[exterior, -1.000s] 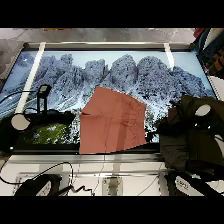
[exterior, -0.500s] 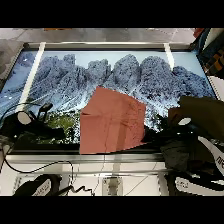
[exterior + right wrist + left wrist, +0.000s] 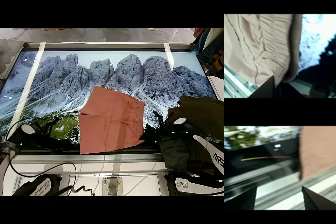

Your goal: Fold the clothes and pants, and hang the long-sleeved shirts on hangers.

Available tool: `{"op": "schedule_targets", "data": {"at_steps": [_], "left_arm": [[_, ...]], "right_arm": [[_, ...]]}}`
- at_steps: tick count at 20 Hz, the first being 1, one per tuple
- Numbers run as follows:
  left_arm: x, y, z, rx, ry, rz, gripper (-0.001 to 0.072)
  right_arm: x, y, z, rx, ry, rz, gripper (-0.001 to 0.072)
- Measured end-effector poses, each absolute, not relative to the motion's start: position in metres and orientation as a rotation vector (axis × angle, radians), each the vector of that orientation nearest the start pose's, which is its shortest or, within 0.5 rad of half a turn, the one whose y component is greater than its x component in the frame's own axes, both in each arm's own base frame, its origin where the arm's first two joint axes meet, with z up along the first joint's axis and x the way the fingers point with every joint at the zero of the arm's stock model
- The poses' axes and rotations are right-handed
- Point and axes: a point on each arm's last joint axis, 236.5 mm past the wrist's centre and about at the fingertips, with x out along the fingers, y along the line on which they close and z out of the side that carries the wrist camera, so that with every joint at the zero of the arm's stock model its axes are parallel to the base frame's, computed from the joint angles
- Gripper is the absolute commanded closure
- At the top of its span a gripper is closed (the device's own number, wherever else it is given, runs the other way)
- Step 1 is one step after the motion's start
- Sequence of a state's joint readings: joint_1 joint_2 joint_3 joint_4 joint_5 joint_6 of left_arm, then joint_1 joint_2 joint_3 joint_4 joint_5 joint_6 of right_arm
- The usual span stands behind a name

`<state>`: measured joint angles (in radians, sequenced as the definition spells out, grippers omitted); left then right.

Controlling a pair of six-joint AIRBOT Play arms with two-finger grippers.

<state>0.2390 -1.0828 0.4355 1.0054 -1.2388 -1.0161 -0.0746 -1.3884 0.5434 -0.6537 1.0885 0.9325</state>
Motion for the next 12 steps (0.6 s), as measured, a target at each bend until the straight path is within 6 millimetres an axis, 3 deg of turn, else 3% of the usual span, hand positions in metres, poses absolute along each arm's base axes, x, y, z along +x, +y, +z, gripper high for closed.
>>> {"op": "schedule_targets", "data": {"at_steps": [5,7,12], "left_arm": [[0.173,-0.107,-0.111,-0.580,1.549,-0.512,0.0136],[0.176,-0.110,-0.114,-0.590,1.519,-0.511,0.0368],[0.177,-0.126,-0.119,-0.536,1.493,-0.549,0.0383]], "right_arm": [[0.239,0.149,-0.119,0.646,1.530,0.592,0.0691],[0.240,0.150,-0.119,0.646,1.529,0.593,0.0691],[0.242,0.149,-0.120,0.648,1.519,0.585,0.0692]]}}
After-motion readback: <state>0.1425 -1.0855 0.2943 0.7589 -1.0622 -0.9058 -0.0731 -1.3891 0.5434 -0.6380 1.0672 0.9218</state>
